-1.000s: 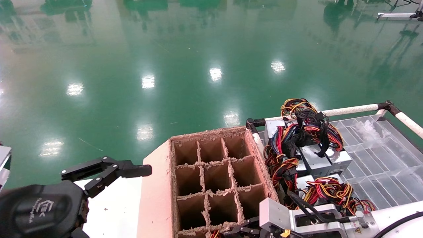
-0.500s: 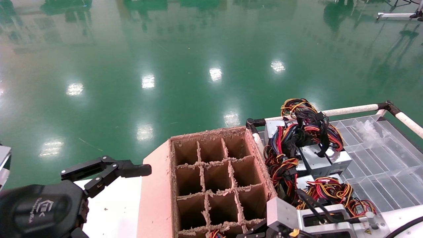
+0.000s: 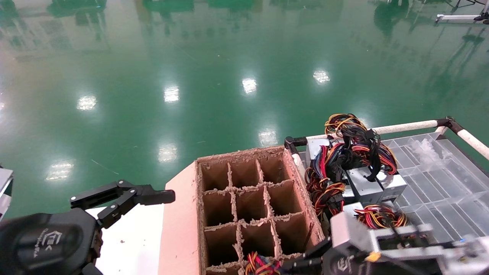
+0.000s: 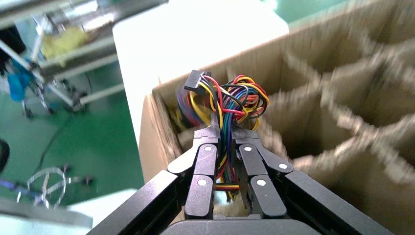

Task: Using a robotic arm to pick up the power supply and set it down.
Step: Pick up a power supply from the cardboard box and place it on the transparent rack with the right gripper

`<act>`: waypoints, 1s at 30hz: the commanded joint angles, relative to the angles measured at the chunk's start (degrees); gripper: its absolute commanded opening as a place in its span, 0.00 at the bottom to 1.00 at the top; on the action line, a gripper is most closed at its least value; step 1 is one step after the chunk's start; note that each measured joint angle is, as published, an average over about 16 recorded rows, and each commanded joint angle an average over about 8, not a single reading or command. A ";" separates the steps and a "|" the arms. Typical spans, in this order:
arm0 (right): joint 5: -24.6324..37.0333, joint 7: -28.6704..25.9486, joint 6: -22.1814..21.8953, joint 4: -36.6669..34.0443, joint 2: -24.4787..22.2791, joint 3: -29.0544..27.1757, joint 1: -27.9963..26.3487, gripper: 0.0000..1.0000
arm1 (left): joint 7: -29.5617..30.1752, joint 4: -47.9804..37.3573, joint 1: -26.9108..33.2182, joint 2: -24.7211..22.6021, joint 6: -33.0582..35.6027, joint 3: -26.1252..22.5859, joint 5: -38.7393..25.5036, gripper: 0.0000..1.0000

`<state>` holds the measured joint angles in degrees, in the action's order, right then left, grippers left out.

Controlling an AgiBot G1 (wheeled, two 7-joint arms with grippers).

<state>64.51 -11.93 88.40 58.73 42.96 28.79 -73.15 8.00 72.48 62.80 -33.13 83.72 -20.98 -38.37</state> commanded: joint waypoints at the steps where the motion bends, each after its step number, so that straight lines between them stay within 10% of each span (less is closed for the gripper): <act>1: -1.92 -0.36 0.67 0.63 -0.66 -0.85 0.03 0.00 | 0.00 0.00 0.00 0.00 0.00 0.00 0.00 1.00; 17: -14.81 1.63 2.24 -3.26 -9.26 -7.09 -16.33 0.00 | 0.00 0.00 0.00 0.00 0.00 -0.01 0.01 1.00; 30: -7.62 10.99 1.55 -19.82 -15.47 -1.95 -28.65 0.00 | -0.01 0.00 0.00 0.01 -0.01 -0.02 0.01 1.00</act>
<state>56.61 -1.10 90.08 39.07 27.53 26.54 -101.44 7.99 72.48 62.81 -33.12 83.72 -21.00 -38.36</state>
